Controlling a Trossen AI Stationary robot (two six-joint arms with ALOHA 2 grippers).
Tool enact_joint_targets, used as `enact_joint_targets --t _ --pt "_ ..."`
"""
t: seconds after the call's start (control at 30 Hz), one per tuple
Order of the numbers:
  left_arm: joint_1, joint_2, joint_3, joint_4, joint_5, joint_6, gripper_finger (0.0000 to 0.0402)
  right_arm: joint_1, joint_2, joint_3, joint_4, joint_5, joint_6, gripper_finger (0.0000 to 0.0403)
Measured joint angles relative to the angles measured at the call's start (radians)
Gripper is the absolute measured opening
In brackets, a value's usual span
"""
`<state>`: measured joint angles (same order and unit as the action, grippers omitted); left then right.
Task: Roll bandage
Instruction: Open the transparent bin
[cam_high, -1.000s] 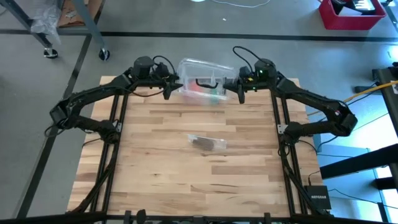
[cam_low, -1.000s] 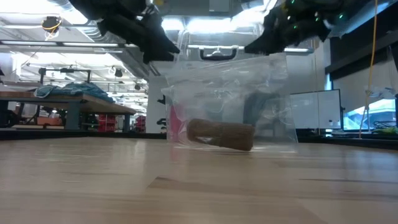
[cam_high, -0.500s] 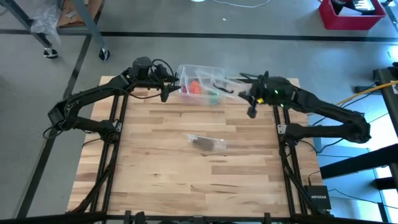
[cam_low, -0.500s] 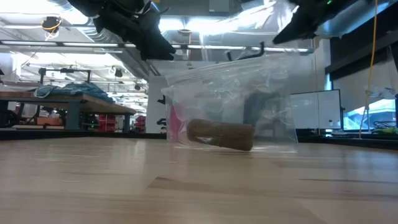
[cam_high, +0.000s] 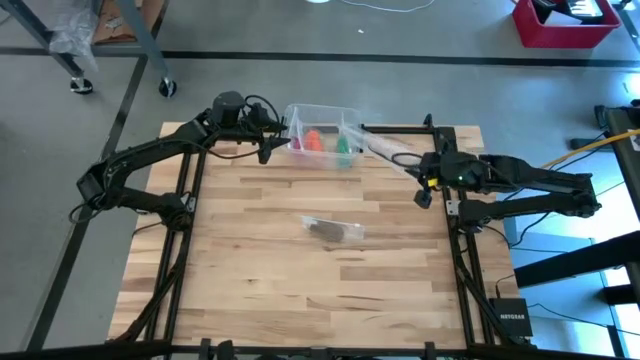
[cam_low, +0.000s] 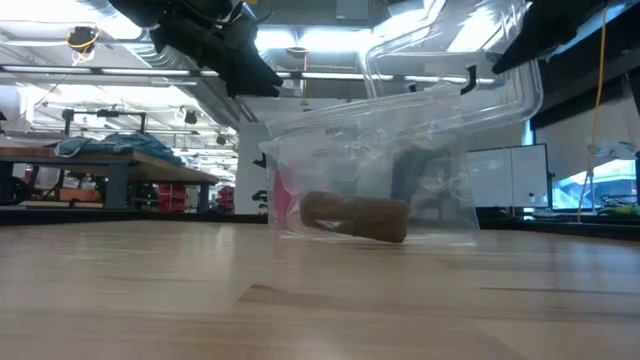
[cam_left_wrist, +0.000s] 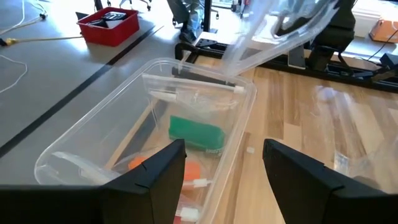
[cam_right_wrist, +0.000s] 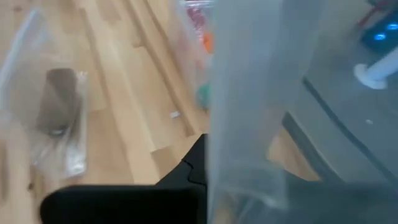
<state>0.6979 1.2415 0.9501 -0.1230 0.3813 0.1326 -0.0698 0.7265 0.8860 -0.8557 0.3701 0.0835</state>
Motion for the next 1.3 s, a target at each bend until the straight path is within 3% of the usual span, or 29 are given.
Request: enact_joint_targets --t 0.33,0.53,0.8,1.1,1.3 --pt "0.0 0.0 0.0 -0.001 -0.001 -0.005 0.0208 0.118 0.0 0.0 -0.026 -0.006 0.049 0.0034" --pt "-0.005 0.001 0.0 -0.001 -0.001 -0.001 0.0208 0.176 0.026 0.0 -0.038 -0.087 0.1 0.0034" --pt "-0.008 0.001 0.0 0.003 -0.001 -0.011 0.0208 0.185 0.052 -0.002 -0.028 0.027 0.088 0.0034" --pt "-0.015 0.001 0.0 0.0 -0.001 -0.022 0.0208 0.188 0.05 -0.002 -0.016 0.028 0.095 0.0035" --pt "-0.045 0.001 0.0 -0.016 -0.001 -0.019 0.0208 0.188 0.036 0.0 -0.056 -0.15 0.166 0.0035"
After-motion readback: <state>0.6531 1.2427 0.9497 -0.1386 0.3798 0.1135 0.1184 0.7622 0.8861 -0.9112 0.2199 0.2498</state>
